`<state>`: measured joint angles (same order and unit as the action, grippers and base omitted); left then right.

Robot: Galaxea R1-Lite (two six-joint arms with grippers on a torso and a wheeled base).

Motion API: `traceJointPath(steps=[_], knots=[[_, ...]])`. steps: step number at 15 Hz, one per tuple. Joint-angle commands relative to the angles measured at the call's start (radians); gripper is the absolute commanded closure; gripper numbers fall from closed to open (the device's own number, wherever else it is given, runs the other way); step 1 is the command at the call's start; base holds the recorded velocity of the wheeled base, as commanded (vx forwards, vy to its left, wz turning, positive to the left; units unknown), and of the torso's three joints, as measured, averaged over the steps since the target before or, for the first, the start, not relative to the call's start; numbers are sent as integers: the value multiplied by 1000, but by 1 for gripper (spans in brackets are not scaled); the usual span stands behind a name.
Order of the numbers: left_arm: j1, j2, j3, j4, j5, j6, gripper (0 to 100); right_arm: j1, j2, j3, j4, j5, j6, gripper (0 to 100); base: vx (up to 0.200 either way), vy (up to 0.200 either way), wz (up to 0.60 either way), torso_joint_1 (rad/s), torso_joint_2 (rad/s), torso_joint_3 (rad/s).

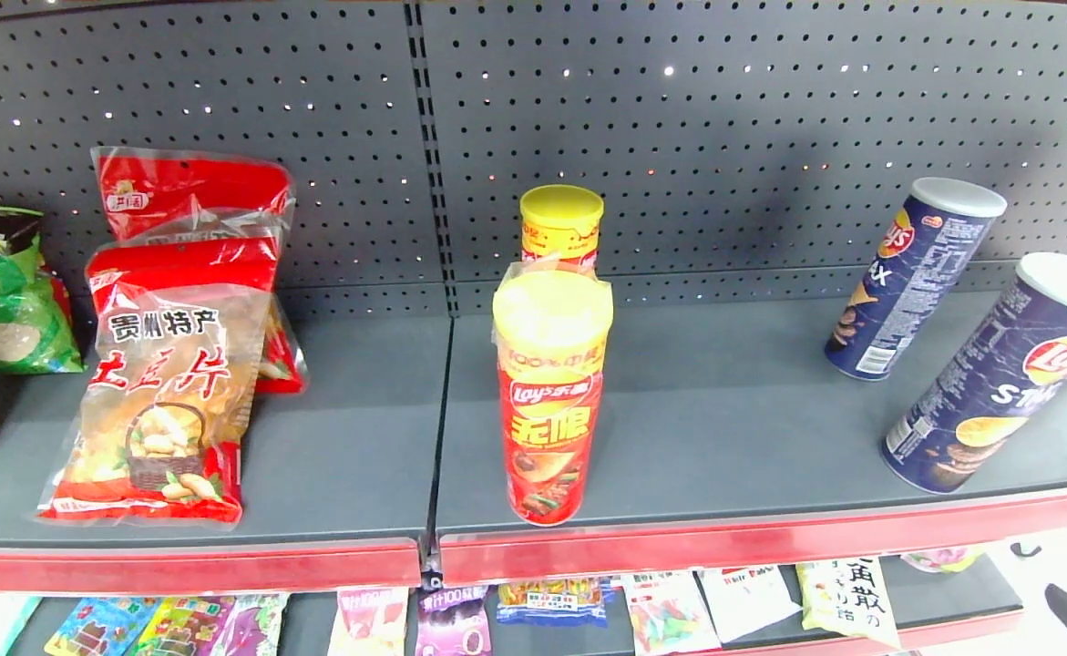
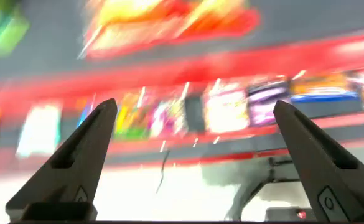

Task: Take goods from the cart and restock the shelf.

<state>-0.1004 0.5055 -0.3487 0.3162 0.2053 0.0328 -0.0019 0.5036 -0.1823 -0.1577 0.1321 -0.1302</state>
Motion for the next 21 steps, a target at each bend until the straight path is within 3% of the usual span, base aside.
traceJointPath(steps=[1, 3, 5, 6, 7, 8, 10, 11, 12, 13, 15, 18, 21], knots=[[116, -216, 57, 60, 3, -14, 0, -99, -100, 72, 61, -28, 4, 0, 0, 0, 0, 0, 0, 0], [145, -331, 125, 66, 3, -14, 0, -96, -297, 100, 239, -26, 3, 0, 0, 0, 0, 0, 0, 0], [134, -413, 145, 66, -34, -13, 0, -79, -390, 75, 334, -11, 7, 0, 0, 0, 0, 0, 0, 0], [123, -441, 148, 61, -76, -13, 0, -78, -409, 76, 329, -11, 7, 0, 0, 0, 0, 0, 0, 0], [100, -506, 151, 58, -173, -11, 0, -78, -409, 80, 329, -12, 9, 0, 0, 0, 0, 0, 0, 0], [99, -506, 152, 46, -208, -5, 0, -78, -409, 89, 306, -14, 6, 0, 0, 0, 0, 0, 0, 0], [99, -506, 178, -34, -208, -5, 0, -78, -409, 144, 193, -25, 14, 0, 0, 0, 0, 0, 0, 0], [99, -506, 249, -161, -207, -2, 0, -78, -409, 181, 98, -46, 26, 0, 0, 0, 0, 0, 0, 0], [99, -506, 290, -229, -205, -2, 0, -78, -409, 182, 96, -43, 23, 0, 0, 0, 0, 0, 0, 0], [99, -506, 343, -361, -205, -17, 0, -78, -409, 182, 99, -31, 29, 0, 0, 0, 0, 0, 0, 0], [99, -506, 349, -315, -178, -30, 0, -76, -410, 182, 96, -28, 81, 0, 0, 0, 0, 0, 0, 0], [99, -506, 349, -318, -181, -28, 0, -70, -407, 182, 109, -31, 110, 0, 0, 0, 0, 0, 0, 0], [99, -506, 349, -318, -179, -28, 0, 8, -504, 176, 170, -52, 93, 0, 0, 0, 0, 0, 0, 0]])
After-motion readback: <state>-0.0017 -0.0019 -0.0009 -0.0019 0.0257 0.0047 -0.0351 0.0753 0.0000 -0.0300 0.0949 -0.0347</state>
